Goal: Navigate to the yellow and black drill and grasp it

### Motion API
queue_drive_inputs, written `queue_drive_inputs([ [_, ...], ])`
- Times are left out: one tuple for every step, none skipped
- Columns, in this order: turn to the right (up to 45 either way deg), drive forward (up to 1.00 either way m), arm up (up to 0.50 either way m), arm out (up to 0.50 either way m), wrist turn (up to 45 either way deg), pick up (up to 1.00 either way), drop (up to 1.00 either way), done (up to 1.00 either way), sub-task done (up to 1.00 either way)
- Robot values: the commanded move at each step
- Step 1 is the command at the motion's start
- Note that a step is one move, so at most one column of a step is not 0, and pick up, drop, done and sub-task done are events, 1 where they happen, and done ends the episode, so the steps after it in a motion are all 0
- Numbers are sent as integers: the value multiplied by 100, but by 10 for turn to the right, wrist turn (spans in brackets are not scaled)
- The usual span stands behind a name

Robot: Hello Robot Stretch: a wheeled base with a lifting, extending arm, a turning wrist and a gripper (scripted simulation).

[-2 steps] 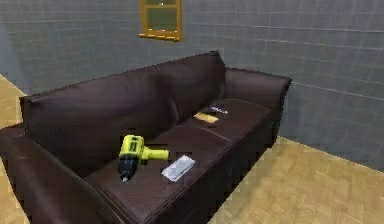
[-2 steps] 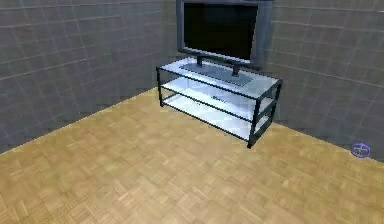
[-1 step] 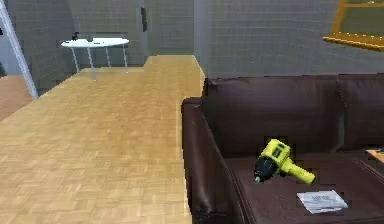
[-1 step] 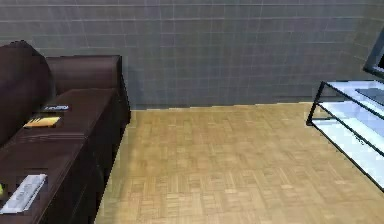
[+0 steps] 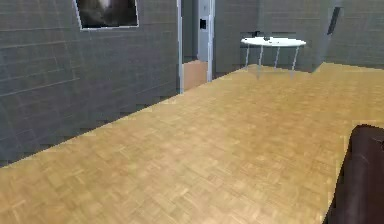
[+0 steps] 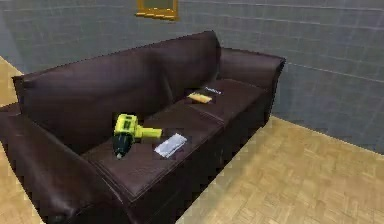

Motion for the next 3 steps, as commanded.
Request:
queue_drive_inputs([
  [450, 0, 0, 0, 0, 0, 0, 0, 0],
  [450, 0, 0, 0, 0, 0, 0, 0, 0],
  [210, 0, 0, 0, 0, 0, 0, 0, 0],
])
